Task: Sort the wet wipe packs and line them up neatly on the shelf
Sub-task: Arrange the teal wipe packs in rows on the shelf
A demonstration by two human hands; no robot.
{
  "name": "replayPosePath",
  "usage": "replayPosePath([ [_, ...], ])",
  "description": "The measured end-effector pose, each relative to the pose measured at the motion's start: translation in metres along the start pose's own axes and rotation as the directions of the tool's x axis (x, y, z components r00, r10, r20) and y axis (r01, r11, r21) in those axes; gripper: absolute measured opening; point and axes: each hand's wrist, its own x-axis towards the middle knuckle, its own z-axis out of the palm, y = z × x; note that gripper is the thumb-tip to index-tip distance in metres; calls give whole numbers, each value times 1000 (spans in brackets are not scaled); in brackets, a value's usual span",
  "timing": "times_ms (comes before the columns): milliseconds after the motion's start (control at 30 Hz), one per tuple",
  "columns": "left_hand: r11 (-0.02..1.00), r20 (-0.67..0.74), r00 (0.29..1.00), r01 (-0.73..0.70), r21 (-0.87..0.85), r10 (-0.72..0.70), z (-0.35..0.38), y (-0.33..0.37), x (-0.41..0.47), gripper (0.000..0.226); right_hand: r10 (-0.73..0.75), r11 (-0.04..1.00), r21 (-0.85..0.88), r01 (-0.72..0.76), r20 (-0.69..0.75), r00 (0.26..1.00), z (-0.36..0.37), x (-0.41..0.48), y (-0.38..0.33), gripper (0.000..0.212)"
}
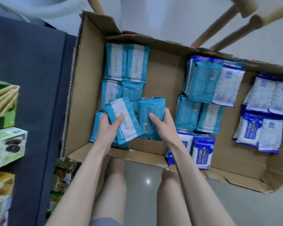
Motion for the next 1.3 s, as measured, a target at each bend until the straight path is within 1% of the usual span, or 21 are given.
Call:
replayPosePath([
  [100, 988, 4, 998, -62, 141, 62, -39, 16, 34, 25, 42, 999, 8, -41, -42, 998, 52, 21, 4, 25],
  [167, 969, 30, 996, -92, 230, 88, -51, 26, 57, 27, 50, 999, -17, -52, -88, 995, 74, 37, 7, 26],
  [233, 953, 53, 994, -102, 285, 90, -55, 34, 78, 25, 42, 999, -28, -46, -132, 990, 88, 51, 7, 25],
  [333, 930, 54, 991, -135, 343, 124, -51, 46, 103, 22, 7, 1000, -13, -10, -180, 984, 99, 68, -2, 27],
  [500, 893, 48, 969, -240, 380, 240, -29, 74, 136, 20, -137, 991, -30, 134, -252, 958, 104, 99, -33, 26],
  [633, 874, 47, 958, -278, 398, 283, -13, 95, 163, 32, -182, 983, -77, 167, -305, 935, 103, 129, -53, 34],
  [700, 859, 49, 954, -290, 422, 297, -9, 98, 174, 42, -228, 969, -168, 180, -336, 914, 105, 144, -56, 34],
  [733, 840, 47, 951, -294, 456, 307, -7, 96, 177, 49, -267, 947, -271, 175, -353, 897, 106, 150, -56, 36],
  [800, 780, 44, 942, -301, 549, 332, -3, 91, 180, 64, -346, 862, -489, 132, -379, 858, 108, 157, -55, 48],
  [833, 747, 40, 938, -299, 594, 344, -1, 87, 178, 68, -372, 823, -558, 107, -386, 844, 108, 158, -55, 54],
  [867, 717, 32, 935, -292, 633, 352, 0, 84, 176, 71, -381, 793, -603, 89, -376, 845, 109, 157, -55, 60],
  [933, 684, 32, 939, -272, 677, 341, 1, 78, 171, 74, -360, 757, -650, 65, -332, 872, 108, 154, -54, 67],
  [1033, 691, 64, 961, -238, 683, 268, -4, 76, 173, 73, -321, 686, -727, 28, -268, 908, 102, 152, -56, 69],
  [1100, 697, 84, 969, -225, 681, 230, -10, 80, 173, 70, -295, 661, -750, 15, -242, 924, 97, 151, -59, 66],
  [1167, 695, 87, 970, -224, 683, 227, -14, 87, 166, 65, -286, 639, -769, 12, -223, 932, 92, 146, -63, 61],
  [1233, 647, 111, 956, -266, 715, 271, -16, 93, 153, 59, -294, 613, -790, 21, -203, 934, 87, 132, -68, 54],
  [1300, 559, 154, 928, -330, 760, 339, -17, 99, 136, 54, -325, 602, -797, 52, -185, 927, 83, 114, -74, 47],
])
